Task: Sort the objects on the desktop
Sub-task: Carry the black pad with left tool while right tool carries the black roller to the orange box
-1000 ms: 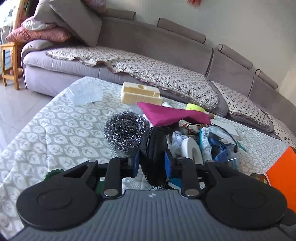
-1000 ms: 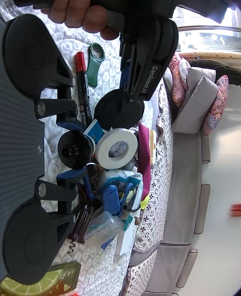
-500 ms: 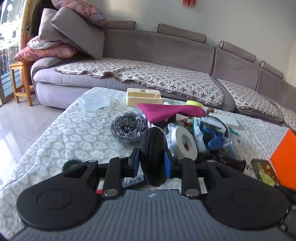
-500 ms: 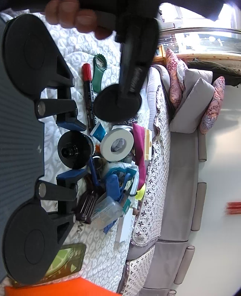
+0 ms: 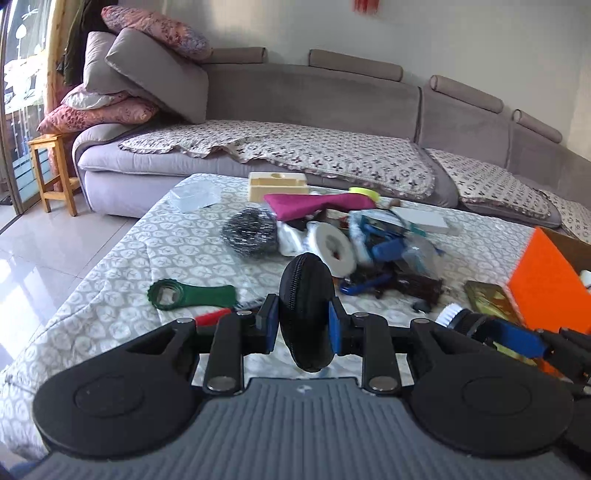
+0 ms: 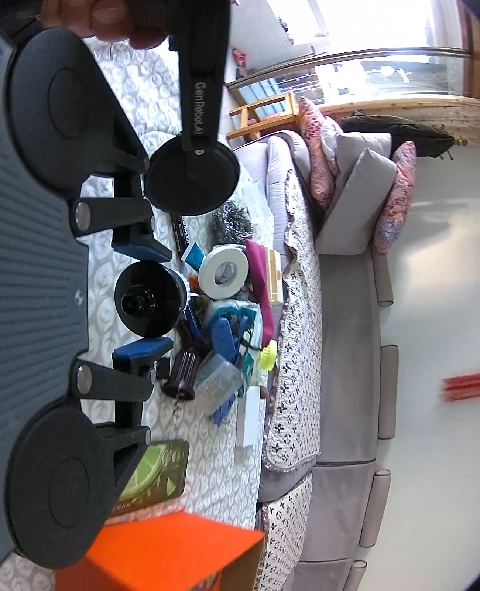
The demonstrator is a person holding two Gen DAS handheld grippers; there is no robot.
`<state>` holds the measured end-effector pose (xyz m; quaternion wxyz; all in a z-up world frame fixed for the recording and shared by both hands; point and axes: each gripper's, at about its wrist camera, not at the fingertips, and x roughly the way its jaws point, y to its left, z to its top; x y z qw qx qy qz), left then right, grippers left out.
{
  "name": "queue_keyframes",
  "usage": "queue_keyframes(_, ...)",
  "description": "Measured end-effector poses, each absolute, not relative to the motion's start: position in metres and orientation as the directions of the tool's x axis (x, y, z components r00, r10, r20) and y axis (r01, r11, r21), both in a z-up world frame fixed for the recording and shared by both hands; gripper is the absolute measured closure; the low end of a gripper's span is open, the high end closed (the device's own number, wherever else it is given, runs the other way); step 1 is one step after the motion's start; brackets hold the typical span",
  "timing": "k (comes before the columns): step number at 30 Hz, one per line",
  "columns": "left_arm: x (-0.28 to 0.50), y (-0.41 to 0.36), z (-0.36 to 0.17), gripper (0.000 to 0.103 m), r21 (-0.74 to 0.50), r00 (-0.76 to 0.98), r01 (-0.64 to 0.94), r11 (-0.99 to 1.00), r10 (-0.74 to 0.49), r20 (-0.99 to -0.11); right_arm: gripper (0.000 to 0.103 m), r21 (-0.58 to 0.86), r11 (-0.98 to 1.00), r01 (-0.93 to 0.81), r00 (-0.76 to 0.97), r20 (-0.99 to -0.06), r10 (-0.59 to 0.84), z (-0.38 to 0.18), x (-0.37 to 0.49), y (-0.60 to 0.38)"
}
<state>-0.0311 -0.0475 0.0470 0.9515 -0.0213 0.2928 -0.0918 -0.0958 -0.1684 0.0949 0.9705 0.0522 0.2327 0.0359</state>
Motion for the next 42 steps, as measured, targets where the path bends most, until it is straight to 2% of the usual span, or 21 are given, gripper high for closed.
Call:
queue_keyframes(12,-0.060,-0.115,0.082,0.076,-0.061,0.815,0.342,0.938,-0.328,-0.478,0.061,0.191,0.977,0.097,0.941,-0.336,-0.027,0.122,-0.151,-0.241)
queue_keyframes(20,-0.073,-0.184,0.097,0.076,-0.046,0.772,0.509,0.860,-0.479,-0.417,0.061,0.223,0.944,0.242,0.951,-0.249,-0.185,0.132,-0.190,-0.305)
queue_keyframes(26,-0.070,-0.231,0.096,0.076,-0.045,0.725,0.596,0.801,-0.562,-0.397,0.060,0.238,0.899,0.368,0.921,-0.227,-0.317,0.128,-0.213,-0.355)
queue_keyframes(34,-0.048,-0.271,0.078,0.075,-0.031,0.695,0.627,0.778,-0.577,-0.430,0.060,0.251,0.856,0.452,0.887,-0.223,-0.404,0.118,-0.207,-0.399)
queue_keyframes(42,-0.043,-0.292,0.073,0.075,-0.007,0.699,0.615,0.789,-0.549,-0.457,0.060,0.257,0.855,0.451,0.884,-0.259,-0.388,0.104,-0.189,-0.418)
